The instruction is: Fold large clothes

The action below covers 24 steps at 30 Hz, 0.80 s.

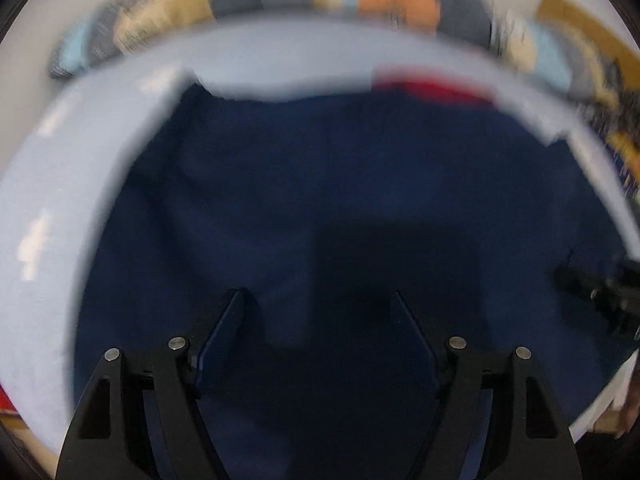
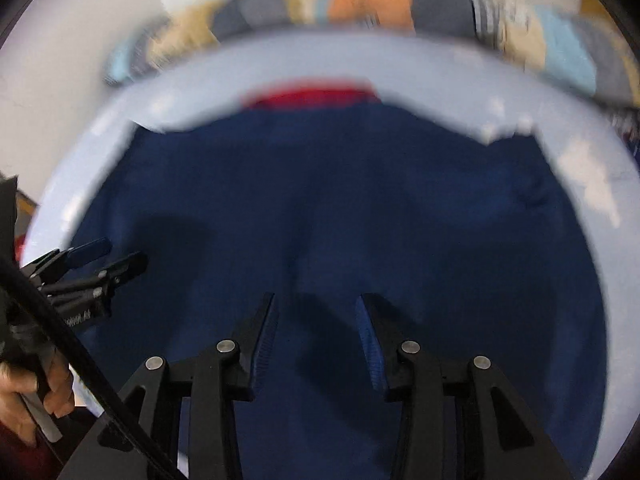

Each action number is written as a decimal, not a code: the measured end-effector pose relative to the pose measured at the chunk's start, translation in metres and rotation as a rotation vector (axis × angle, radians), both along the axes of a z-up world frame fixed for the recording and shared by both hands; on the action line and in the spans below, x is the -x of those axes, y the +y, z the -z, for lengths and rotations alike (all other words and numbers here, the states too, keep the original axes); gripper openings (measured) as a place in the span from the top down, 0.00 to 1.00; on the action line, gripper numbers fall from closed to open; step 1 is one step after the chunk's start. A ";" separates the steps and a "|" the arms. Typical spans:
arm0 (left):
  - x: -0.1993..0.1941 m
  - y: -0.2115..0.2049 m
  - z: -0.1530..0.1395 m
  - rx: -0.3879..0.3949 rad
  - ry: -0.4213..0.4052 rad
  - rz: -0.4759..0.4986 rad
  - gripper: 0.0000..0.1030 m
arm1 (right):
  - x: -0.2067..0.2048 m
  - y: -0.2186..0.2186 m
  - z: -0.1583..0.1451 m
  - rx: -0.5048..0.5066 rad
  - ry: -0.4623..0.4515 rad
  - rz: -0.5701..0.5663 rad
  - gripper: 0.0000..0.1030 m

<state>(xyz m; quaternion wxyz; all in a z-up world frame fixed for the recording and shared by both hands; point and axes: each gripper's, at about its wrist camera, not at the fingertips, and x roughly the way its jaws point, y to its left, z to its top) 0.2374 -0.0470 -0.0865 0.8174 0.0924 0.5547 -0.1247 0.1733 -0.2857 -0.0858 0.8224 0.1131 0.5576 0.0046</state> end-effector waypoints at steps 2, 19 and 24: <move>-0.001 -0.010 -0.006 -0.037 -0.024 0.009 0.27 | -0.006 -0.007 0.010 -0.029 0.045 0.013 0.61; -0.089 -0.001 -0.010 -0.021 -0.096 -0.107 0.08 | -0.082 -0.077 0.014 -0.081 0.000 0.146 0.57; -0.048 -0.006 -0.035 0.008 -0.128 -0.049 0.08 | -0.037 -0.028 -0.022 -0.047 -0.043 0.040 0.57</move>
